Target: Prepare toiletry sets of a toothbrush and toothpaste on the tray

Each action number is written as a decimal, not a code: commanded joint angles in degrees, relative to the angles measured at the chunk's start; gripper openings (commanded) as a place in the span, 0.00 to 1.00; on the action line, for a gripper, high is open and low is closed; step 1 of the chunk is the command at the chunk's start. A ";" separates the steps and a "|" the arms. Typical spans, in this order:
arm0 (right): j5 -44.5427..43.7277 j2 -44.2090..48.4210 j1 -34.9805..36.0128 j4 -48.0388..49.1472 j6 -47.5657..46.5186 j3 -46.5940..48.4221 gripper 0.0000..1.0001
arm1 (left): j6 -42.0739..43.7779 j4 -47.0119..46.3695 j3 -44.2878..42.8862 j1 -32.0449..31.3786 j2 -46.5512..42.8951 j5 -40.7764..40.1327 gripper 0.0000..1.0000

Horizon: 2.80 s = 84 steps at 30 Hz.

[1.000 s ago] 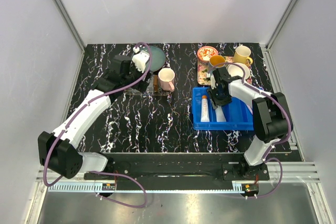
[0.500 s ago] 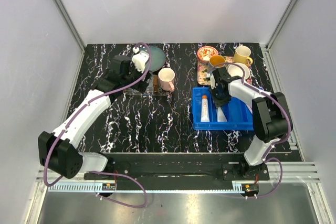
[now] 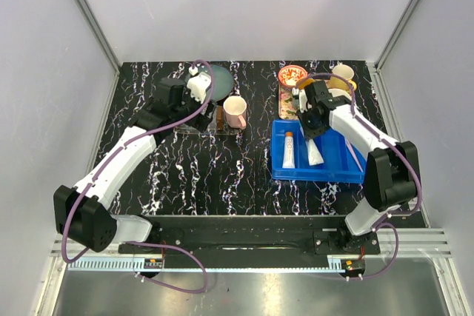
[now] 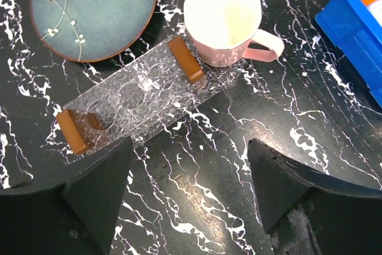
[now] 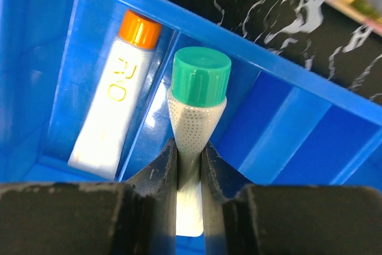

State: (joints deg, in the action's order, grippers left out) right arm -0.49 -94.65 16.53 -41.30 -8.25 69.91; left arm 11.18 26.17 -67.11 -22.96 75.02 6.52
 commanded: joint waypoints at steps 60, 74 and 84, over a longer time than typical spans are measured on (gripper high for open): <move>50.24 8.69 4.91 -18.20 -12.84 29.49 0.08 | -19.26 -18.00 -22.80 -9.21 18.05 49.99 0.73; 48.39 9.31 5.17 -17.41 -12.14 28.09 0.07 | -19.00 -16.51 -23.77 -9.74 19.11 48.32 0.22; 45.23 10.19 5.26 -16.80 -11.96 26.86 0.30 | -18.30 -16.24 -24.03 -9.73 18.23 49.46 0.00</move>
State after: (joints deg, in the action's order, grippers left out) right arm 45.67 -87.26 21.02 -59.42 -20.75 96.86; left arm -7.94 12.12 -88.16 -32.51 94.26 54.94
